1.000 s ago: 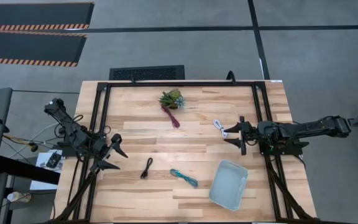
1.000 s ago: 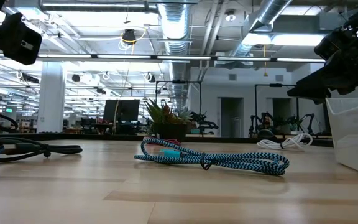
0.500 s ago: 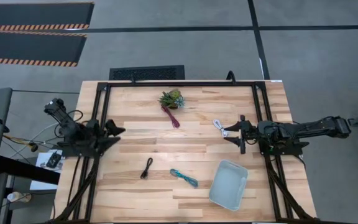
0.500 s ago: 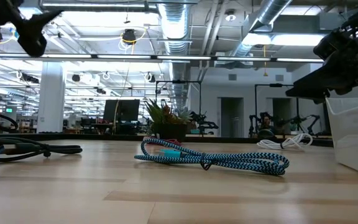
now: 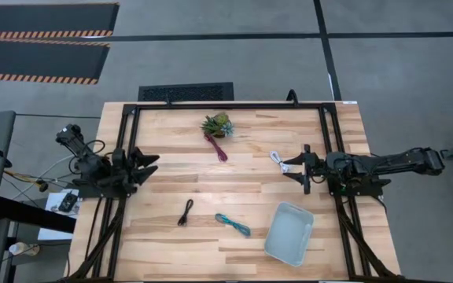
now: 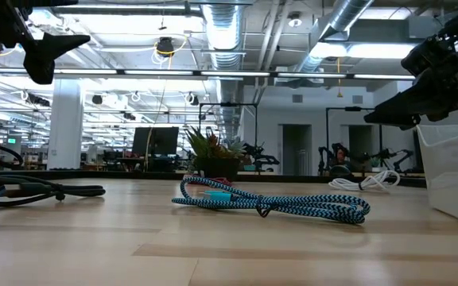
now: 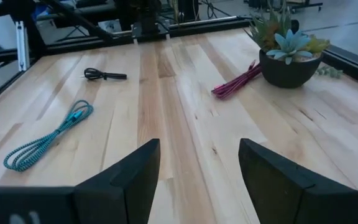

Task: Pick and place USB-C Cables
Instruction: Put the pink charger cable into the white bin

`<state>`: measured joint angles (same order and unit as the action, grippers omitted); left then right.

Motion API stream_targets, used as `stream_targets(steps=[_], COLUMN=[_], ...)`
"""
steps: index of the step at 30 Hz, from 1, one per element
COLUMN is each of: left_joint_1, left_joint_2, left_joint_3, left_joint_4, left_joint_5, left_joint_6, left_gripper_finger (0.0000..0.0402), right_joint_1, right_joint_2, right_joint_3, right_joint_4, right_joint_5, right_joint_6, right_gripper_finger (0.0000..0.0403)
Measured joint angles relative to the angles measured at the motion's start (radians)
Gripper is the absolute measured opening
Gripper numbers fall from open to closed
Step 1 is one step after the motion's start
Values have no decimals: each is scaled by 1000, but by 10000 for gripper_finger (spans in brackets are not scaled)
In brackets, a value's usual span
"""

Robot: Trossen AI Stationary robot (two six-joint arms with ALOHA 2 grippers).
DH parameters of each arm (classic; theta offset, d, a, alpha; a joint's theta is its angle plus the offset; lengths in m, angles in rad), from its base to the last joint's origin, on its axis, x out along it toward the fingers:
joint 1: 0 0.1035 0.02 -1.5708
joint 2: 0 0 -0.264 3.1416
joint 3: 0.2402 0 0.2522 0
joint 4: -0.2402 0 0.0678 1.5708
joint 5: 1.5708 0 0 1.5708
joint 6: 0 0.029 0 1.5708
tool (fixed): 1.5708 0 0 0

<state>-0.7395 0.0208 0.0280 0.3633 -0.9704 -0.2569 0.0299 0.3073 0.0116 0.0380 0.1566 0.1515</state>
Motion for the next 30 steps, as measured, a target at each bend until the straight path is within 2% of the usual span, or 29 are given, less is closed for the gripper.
stream_targets(steps=[8, 16, 20, 26, 30], left_joint_1=[0, 0, 0, 2, 2], left_joint_2=[0, 0, 0, 0, 0], left_joint_3=[0, 0, 0, 0, 1], left_joint_4=[-15, -15, -17, -11, -16], left_joint_5=[-23, -33, -32, -45, -158], left_joint_6=[13, 124, 164, -45, -146], left_gripper_finger=[257, 257, 257, 257, 257], right_joint_1=[1, 1, 1, 0, 0], right_joint_2=[0, 0, 0, 0, 0], right_joint_3=[-2, -2, -2, -2, -2], right_joint_4=[36, 156, 156, 189, 203], right_joint_5=[2, 3, 5, 94, 206], right_joint_6=[40, 499, 649, 909, 1066], right_gripper_finger=[244, 244, 244, 244, 244])
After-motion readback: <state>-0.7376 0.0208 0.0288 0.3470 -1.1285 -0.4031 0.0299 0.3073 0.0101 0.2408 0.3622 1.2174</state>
